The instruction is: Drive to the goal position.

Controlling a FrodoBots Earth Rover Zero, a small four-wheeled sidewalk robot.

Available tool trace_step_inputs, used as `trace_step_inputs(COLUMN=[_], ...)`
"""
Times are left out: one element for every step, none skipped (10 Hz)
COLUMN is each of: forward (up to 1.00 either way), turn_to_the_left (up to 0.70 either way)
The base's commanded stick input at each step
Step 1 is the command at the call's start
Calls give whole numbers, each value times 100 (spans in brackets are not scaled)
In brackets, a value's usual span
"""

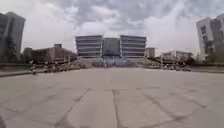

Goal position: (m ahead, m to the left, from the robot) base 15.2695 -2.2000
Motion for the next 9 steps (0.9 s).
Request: trace_step_inputs(forward=[70, 70, 70, 70, 70, 70, 70, 70, 70], turn_to_the_left=[0, -2, -3, -3, 0, 0, 0, 0, -1])
